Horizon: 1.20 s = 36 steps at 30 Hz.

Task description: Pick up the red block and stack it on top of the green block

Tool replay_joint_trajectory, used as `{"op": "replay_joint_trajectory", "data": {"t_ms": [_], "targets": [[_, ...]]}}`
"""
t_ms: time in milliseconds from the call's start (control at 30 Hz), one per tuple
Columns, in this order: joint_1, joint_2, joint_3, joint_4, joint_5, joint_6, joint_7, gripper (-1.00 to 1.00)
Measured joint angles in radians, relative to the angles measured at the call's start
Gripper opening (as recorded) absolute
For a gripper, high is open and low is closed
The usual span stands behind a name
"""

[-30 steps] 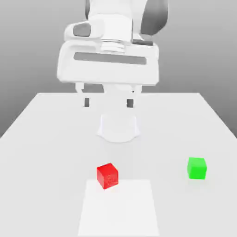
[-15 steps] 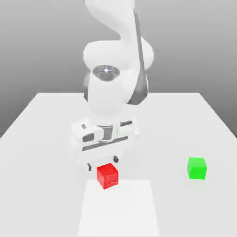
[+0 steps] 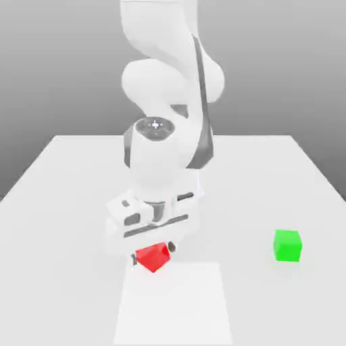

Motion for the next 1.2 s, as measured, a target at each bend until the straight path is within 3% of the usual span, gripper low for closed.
{"op": "replay_joint_trajectory", "data": {"t_ms": [33, 233, 467, 667, 867, 1200], "targets": [[-0.025, 0.007, 0.027, -0.002, 0.015, 0.012, -0.013, -1.0], [-0.041, 0.01, 0.044, -0.003, 0.016, 0.017, -0.014, -1.0], [0.079, -0.041, -0.098, 0.011, -0.099, -0.069, 0.079, -1.0], [0.091, -0.11, -0.116, 0.011, -0.133, -0.152, 0.104, -1.0], [0.093, -0.191, -0.103, -0.006, -0.06, -0.213, 0.047, -1.0], [0.211, -0.327, -0.12, -0.044, 0.161, -0.276, -0.059, -1.0]]}}
